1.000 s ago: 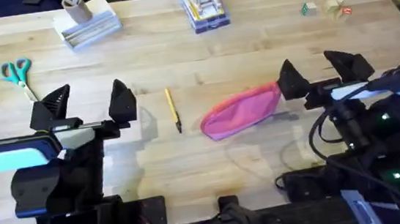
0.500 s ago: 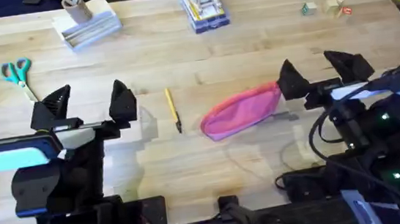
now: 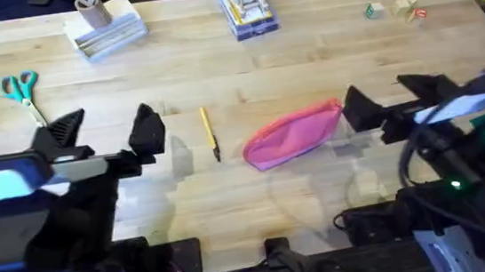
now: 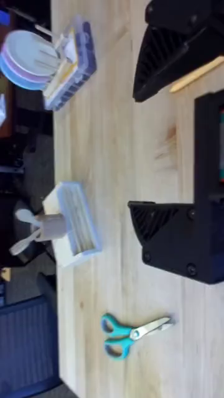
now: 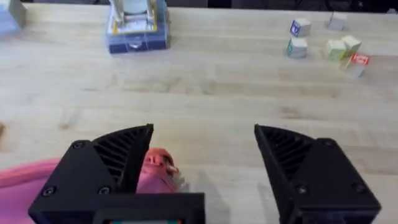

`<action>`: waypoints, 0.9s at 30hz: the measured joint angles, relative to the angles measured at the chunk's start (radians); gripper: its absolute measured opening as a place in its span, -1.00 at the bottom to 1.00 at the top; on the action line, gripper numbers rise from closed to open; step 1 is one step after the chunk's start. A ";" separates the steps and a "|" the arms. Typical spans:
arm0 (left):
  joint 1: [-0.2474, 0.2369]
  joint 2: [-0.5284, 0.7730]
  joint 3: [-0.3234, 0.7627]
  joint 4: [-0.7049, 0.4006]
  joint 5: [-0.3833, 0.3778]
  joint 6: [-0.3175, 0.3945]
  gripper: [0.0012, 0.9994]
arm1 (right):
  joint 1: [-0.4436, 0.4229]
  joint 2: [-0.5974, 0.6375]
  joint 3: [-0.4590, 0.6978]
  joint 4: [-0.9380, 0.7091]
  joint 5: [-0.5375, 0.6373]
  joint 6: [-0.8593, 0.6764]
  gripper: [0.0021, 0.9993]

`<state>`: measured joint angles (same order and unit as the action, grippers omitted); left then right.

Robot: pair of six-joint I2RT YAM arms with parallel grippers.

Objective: Unzip the bag, pick up the pens from the table one at a time and place them inside, then zip the bag closed.

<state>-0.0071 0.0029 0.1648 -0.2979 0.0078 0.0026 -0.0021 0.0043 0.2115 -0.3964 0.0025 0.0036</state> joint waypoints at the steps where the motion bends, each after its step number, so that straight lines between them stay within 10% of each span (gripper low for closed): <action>1: 0.000 0.000 0.019 -0.007 0.000 0.001 0.99 | 0.000 0.004 0.027 -0.016 0.000 0.000 1.00; 27: 0.000 0.620 0.556 -0.108 0.006 0.022 0.99 | 0.000 0.463 0.638 -0.403 0.000 -0.004 1.00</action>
<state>-0.0071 0.6233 0.7208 -0.4058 0.0138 0.0246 -0.0021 0.4674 0.8490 -0.7994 0.0024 -0.0006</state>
